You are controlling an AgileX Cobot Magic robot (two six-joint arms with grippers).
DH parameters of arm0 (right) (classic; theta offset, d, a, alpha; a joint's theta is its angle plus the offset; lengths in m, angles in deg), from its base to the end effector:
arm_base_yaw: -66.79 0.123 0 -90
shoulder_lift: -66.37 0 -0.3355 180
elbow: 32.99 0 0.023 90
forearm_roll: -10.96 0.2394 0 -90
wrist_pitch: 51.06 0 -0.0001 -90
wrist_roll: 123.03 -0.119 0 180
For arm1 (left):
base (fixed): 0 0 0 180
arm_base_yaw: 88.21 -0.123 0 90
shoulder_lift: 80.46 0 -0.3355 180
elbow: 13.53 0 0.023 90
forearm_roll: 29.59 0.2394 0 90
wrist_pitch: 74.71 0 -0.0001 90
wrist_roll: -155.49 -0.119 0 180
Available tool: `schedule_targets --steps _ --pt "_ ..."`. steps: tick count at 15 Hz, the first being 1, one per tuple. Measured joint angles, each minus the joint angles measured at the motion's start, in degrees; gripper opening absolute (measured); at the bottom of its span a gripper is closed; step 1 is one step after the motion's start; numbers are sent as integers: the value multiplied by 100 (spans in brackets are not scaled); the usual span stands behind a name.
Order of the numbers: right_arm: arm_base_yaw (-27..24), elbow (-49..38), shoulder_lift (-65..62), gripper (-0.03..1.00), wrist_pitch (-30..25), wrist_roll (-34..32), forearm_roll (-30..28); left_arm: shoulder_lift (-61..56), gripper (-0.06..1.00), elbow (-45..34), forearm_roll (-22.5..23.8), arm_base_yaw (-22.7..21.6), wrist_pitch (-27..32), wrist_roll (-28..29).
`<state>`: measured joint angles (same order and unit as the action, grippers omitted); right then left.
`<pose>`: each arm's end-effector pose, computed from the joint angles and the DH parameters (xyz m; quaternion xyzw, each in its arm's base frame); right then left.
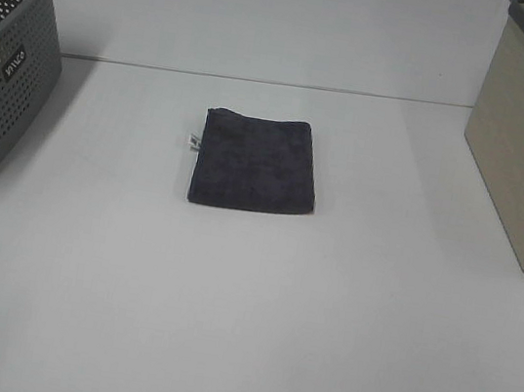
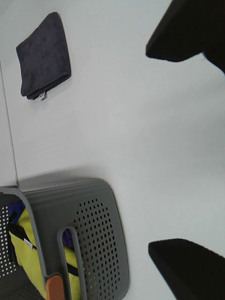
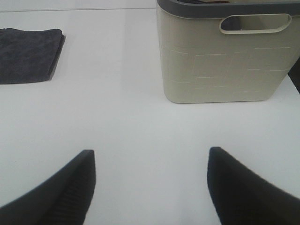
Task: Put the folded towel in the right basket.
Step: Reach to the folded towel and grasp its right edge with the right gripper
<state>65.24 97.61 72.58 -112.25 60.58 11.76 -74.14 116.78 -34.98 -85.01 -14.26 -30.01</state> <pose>-0.0427 0.0026 0.2598 -0.0156 0.8516 -0.0166 0.5238 -0.0421 -0.0074 0.2601 0.0662 0.8466 -0.0364 0.5268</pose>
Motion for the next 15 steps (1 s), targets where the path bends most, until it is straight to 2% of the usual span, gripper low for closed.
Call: schedule_targets --steps 15 --pt "0 0 0 65 0 0 0 0 98 0 0 0 0 0"
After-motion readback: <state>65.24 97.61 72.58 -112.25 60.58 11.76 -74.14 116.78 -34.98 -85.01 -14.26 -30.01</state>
